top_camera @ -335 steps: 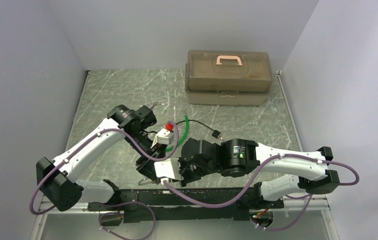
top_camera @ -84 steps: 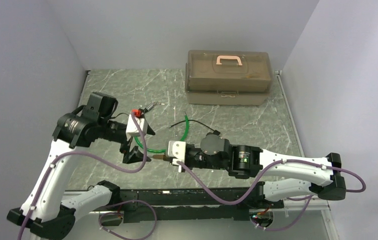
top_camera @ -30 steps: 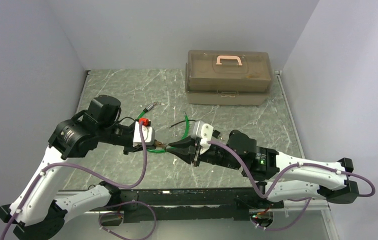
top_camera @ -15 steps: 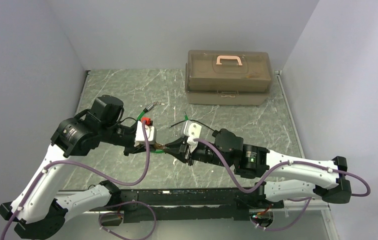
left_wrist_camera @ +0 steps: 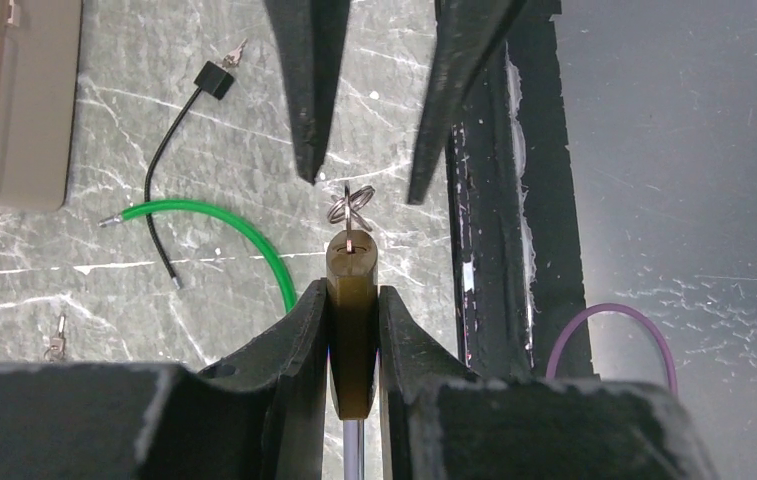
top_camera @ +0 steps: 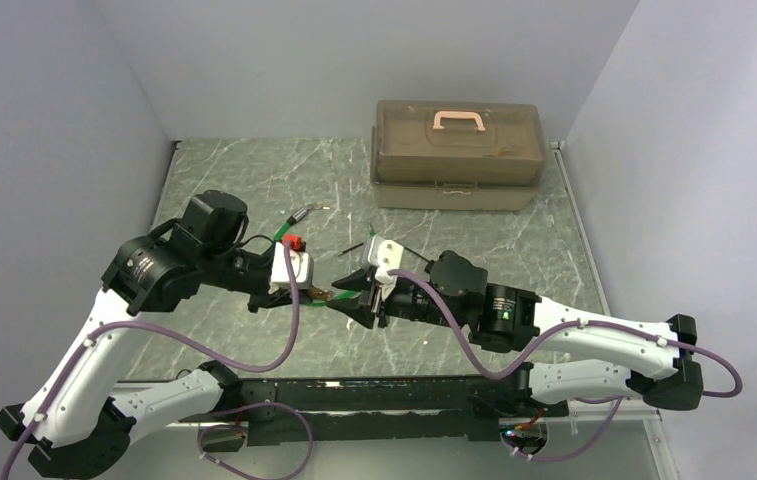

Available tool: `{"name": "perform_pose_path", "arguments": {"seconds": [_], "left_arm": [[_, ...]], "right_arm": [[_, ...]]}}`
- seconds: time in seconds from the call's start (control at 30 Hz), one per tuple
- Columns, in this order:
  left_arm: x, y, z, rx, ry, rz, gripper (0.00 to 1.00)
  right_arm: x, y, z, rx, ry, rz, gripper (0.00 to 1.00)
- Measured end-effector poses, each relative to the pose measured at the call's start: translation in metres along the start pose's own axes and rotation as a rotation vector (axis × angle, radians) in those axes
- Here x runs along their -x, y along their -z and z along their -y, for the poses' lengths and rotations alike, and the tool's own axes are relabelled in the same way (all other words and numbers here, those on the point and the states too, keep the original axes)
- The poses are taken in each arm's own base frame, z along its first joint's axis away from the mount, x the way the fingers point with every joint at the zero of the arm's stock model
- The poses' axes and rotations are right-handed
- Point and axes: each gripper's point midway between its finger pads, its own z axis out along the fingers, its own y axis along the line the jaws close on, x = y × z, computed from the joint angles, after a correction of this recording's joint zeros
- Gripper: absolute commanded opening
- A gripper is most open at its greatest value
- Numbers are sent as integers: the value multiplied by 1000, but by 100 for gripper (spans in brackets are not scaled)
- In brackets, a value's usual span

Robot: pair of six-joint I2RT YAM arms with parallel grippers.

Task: Unlock with the key
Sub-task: Unlock the lock.

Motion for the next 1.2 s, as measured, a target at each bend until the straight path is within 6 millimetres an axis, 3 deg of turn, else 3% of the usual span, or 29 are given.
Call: {"name": "perform_pose_path", "arguments": {"seconds": [0.33,0.53,0.73,0.97,1.2], "left_arm": [[3,0,4,-19,5,19,0],[4,0,5,-20,18,19,0],[4,0,5,-22,18,21,0],[2,0,6,-22,25,13,0],[-7,8,1,27,45,-43,0]], "right_arm": [[-5,3,10,-26,5,-25,34],[-4,-1,8,-9,5,-24,21],[-15,-8,4,20,-2,-54,0],[-16,-10,5,38,-20,-60,0],[-18,-25,6,60,-78,-93,0]]}}
